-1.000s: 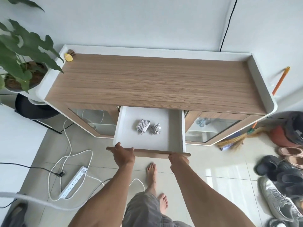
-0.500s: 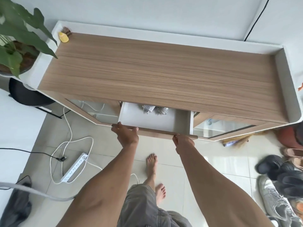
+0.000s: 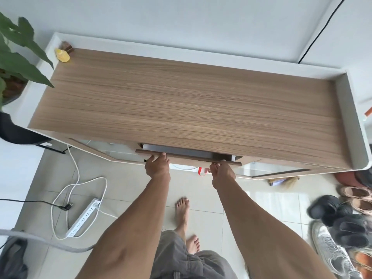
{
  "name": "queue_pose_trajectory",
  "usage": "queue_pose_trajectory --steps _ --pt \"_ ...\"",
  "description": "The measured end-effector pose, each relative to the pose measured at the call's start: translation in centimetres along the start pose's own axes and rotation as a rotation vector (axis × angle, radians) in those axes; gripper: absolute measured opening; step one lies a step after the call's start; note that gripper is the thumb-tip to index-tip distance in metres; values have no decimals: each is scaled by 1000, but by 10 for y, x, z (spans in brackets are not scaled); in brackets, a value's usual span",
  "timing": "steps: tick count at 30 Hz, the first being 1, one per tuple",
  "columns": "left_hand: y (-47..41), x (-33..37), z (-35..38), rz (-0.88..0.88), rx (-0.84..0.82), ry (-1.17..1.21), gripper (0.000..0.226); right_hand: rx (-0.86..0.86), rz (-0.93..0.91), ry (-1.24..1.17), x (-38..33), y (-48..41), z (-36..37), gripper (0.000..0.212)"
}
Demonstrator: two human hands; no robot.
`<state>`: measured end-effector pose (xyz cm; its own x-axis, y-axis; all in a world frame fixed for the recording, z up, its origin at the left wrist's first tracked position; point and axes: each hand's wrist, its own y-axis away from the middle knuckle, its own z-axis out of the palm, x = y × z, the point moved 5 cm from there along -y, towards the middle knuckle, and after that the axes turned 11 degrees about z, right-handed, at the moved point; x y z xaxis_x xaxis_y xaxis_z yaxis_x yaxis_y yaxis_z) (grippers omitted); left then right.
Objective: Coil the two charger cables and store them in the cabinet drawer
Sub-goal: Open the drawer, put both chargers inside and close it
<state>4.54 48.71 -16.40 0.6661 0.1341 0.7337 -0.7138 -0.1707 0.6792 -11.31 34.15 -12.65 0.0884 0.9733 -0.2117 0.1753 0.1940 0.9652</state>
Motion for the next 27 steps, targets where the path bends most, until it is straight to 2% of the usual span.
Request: queue_pose_trajectory --steps 1,3,5,9,12,16,19,22,24,25,27 --pt "1 2 6 1 10 -4 53 21 17 -2 -2 4 2 20" --pt "-2 3 12 29 51 -78 53 24 35 33 -5 2 10 34" --pt "-5 3 14 42 87 -144 64 5 25 -5 -6 8 16 47" --pt "-4 9 19 40 86 -248 83 18 -15 45 -3 8 25 56" --pt "-9 7 24 10 70 -329 75 12 -23 72 -6 12 31 51" --pt "-4 14 34 57 41 -276 46 39 -15 96 -19 2 37 43" --pt "-2 16 36 69 32 -186 58 45 -57 121 -22 -9 44 41" --pt "3 20 41 62 5 -72 53 101 -92 260 -23 -27 46 48" --pt "4 22 42 60 11 -59 52 92 -219 490 -30 -23 47 22" --pt "3 20 42 62 17 -57 52 23 -265 623 -32 -16 50 13" --pt "5 21 42 58 11 -60 52 14 -317 816 -35 -15 56 17"
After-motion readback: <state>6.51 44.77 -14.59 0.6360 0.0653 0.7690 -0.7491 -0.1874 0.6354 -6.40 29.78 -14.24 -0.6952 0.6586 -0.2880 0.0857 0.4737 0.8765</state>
